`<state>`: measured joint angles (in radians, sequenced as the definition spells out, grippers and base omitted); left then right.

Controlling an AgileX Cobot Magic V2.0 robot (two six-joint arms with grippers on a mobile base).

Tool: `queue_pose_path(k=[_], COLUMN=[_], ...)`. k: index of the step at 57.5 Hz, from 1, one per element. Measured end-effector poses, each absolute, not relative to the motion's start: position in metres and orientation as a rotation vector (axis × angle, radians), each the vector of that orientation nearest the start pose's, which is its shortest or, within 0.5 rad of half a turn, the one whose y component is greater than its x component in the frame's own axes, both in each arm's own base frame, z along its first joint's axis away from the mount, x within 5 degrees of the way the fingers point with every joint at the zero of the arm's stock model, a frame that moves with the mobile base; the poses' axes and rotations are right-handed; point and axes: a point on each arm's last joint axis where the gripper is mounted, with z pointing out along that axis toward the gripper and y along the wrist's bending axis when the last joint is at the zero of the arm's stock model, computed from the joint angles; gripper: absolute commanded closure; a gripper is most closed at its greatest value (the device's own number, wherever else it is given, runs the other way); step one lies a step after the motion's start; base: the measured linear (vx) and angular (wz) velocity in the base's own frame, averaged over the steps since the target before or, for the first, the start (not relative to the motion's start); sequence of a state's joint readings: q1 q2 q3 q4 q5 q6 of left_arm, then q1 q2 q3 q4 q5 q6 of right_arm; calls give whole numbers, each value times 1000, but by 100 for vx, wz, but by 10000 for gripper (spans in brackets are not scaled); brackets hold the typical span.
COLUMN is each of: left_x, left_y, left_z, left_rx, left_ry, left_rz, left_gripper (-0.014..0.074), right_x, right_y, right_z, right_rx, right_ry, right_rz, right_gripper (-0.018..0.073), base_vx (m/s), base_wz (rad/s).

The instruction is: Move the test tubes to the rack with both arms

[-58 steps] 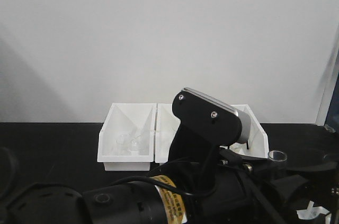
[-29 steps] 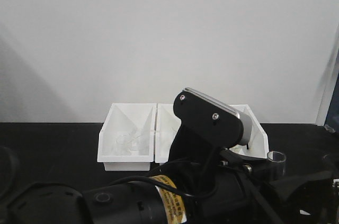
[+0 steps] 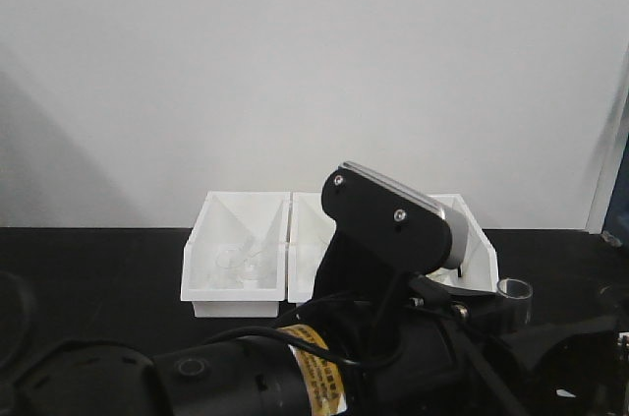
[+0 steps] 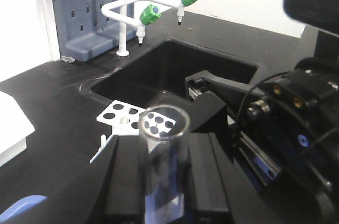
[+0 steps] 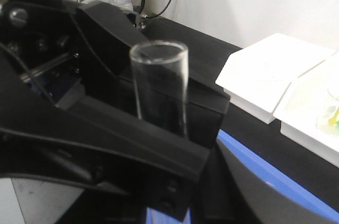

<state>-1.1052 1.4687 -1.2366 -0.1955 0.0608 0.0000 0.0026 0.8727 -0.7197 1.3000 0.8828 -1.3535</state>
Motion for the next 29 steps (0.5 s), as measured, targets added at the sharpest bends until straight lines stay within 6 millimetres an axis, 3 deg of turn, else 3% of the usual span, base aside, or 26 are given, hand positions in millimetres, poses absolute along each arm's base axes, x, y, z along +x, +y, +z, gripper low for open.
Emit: queue_pose_path(k=[17,29], left_x=[157,157], left_y=[-314,-314], left_z=[375,376], left_rx=[826,819], left_ry=[1673,1661], left_rz=[-936,-939], left_gripper=[137,32], right_x=[156,157], right_y=[68,67], right_z=[348,348], right_rx=[-712,-705], right_ry=[1732,1734], right_rz=[676,665], right_gripper=[570,570], base_vx=[0,0], base_wz=[0,0])
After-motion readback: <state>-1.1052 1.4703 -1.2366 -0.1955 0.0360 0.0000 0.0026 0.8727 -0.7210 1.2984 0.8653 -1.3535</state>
